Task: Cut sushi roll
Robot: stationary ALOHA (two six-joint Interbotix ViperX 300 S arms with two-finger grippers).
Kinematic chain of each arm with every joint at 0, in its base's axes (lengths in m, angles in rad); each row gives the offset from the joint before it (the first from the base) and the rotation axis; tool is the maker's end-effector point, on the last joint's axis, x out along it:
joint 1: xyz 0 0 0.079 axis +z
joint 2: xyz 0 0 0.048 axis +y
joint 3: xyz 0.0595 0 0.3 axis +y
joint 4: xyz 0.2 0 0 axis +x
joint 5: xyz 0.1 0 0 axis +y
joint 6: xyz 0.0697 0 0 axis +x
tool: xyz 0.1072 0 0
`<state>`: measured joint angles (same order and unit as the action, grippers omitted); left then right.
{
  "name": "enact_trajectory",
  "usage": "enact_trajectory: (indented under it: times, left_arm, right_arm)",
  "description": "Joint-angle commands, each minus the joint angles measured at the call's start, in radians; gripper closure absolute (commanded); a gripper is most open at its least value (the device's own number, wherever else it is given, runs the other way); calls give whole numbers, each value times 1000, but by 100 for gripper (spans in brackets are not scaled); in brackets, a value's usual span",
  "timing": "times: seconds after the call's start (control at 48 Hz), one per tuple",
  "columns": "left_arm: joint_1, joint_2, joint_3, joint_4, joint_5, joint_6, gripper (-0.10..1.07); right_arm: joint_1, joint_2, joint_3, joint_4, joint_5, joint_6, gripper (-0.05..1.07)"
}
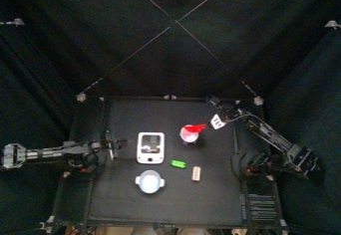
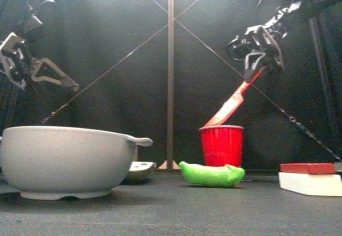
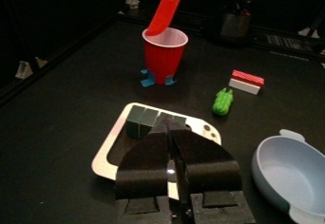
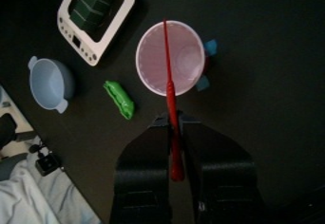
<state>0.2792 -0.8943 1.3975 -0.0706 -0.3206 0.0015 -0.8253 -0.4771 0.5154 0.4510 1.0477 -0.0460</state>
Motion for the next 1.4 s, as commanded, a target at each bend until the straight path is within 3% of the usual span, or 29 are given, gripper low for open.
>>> enact_trajectory:
  times: [0.0, 0.229, 0.417, 0.75, 0.854, 0.958, 1.146, 1.375]
  left_arm:
    - [3, 2, -15, -2, -9, 0, 65]
    - [2, 2, -38, 8, -48, 2, 65]
    - [-6, 3, -64, 25, -106, 2, 65]
    - [-37, 2, -81, 41, -190, 0, 62]
    - [-34, 2, -104, 61, -190, 3, 54]
    - [-23, 3, -132, 109, -190, 3, 37]
    - [9, 3, -137, 183, -190, 3, 13]
    - [23, 9, -104, 209, -202, 5, 11]
  right_arm:
    - [-5, -66, 8, -11, -55, -6, 72]
    - [63, -206, 127, -8, -328, -12, 72]
    - [233, -252, 256, -31, -652, -21, 72]
    - [529, -222, 402, -238, -1135, -9, 72]
    - [574, -195, 420, -301, -1267, -9, 72]
    - [606, -140, 417, -341, -1381, -8, 72]
    - [627, -9, 400, -382, -1480, -9, 72]
    - [644, 193, 339, -408, -1572, -11, 72]
